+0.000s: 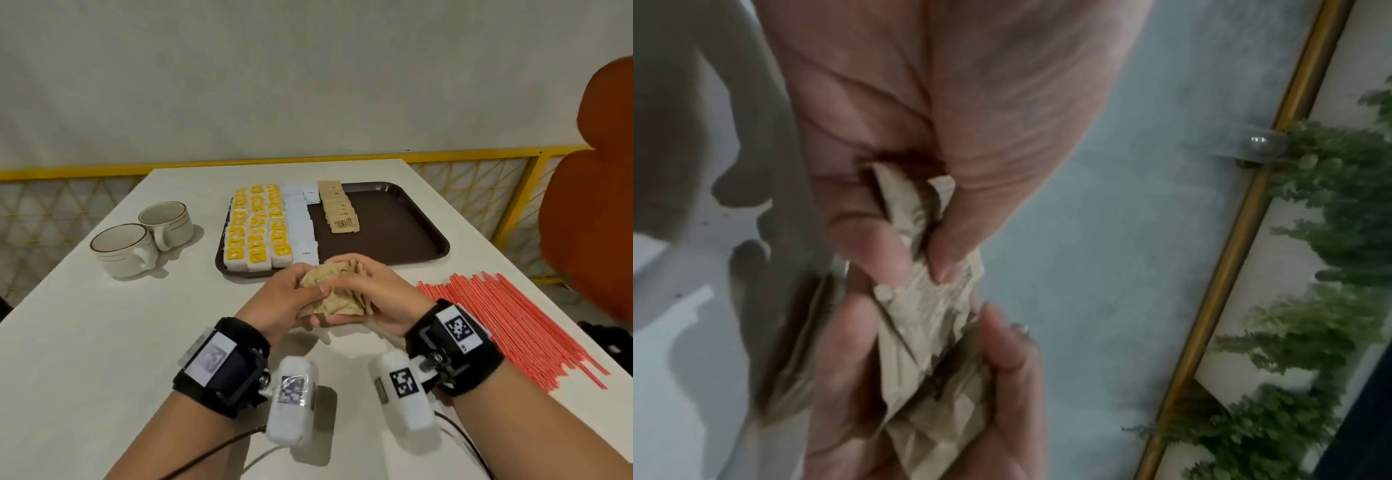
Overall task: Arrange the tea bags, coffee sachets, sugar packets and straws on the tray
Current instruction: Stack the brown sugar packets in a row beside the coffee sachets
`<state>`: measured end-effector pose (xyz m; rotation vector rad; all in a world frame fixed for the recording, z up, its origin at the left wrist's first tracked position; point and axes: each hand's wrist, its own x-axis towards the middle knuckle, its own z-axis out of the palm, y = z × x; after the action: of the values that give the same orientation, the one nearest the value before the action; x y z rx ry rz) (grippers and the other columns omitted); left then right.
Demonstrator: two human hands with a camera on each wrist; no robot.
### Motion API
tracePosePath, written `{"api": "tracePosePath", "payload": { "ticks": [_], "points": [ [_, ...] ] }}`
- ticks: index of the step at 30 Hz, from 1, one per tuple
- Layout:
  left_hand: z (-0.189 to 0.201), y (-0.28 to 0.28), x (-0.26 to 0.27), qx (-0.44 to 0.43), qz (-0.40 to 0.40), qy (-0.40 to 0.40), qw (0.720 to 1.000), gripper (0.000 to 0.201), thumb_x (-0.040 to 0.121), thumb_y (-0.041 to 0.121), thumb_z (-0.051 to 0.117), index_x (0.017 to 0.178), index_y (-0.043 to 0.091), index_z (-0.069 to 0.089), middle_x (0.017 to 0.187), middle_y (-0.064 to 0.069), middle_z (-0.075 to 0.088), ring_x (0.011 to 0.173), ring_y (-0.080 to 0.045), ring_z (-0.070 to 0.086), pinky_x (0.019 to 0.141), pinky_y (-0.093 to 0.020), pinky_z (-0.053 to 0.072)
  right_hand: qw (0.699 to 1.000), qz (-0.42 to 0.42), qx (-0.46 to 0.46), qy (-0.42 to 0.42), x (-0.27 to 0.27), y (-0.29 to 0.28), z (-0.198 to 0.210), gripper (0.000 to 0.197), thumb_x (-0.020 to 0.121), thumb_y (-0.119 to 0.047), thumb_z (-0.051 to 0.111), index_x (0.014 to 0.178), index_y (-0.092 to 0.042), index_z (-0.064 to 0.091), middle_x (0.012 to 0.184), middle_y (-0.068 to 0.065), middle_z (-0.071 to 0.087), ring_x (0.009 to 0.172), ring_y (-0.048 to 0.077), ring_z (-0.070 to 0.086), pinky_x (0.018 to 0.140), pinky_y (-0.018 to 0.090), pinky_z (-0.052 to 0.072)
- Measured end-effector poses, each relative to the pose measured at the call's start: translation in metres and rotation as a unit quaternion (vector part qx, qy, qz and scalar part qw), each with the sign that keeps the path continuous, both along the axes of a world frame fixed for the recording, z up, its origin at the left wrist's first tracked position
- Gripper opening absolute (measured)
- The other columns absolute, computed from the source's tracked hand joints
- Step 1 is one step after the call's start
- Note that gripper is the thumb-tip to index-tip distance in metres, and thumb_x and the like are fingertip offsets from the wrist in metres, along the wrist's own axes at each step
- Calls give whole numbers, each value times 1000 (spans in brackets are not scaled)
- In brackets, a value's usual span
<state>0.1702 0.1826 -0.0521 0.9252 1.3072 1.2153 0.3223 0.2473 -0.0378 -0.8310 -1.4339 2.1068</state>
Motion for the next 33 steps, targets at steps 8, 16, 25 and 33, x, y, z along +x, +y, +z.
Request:
{"api": "tracePosePath", "payload": {
  "ticks": [8,16,25,33],
  "points": [
    [7,-1,-9,31,43,-128,990,45,88,-21,42,120,11,46,110,-21,58,76,-28,63,58,-27,55,995,-87,-1,44,6,6,-5,27,85,6,63,111,3,57,106,28,67,82,33,69,55,28,59],
    [2,-4,-13,53,99,-112,987,25,84,-11,59,102,5,51,93,-22,68,70,-25,70,63,-30,59,982,-127,-89,106,12,14,-5,22,88,6,57,109,1,62,96,19,72,78,27,73,60,37,61],
    [7,0,-14,38,145,-132,980,32,96,-6,41,113,20,48,80,-16,60,57,-17,63,50,-24,54,997,-21,78,8,-3,22,10,18,85,11,59,96,-3,63,88,15,72,75,22,72,65,33,60],
    [15,-3,-13,9,94,-267,959,28,95,-7,33,90,16,48,74,-14,60,51,-16,61,46,-21,51,995,-3,68,70,6,18,-1,21,84,17,53,100,4,57,124,16,63,90,22,70,63,32,60]
  ]
}}
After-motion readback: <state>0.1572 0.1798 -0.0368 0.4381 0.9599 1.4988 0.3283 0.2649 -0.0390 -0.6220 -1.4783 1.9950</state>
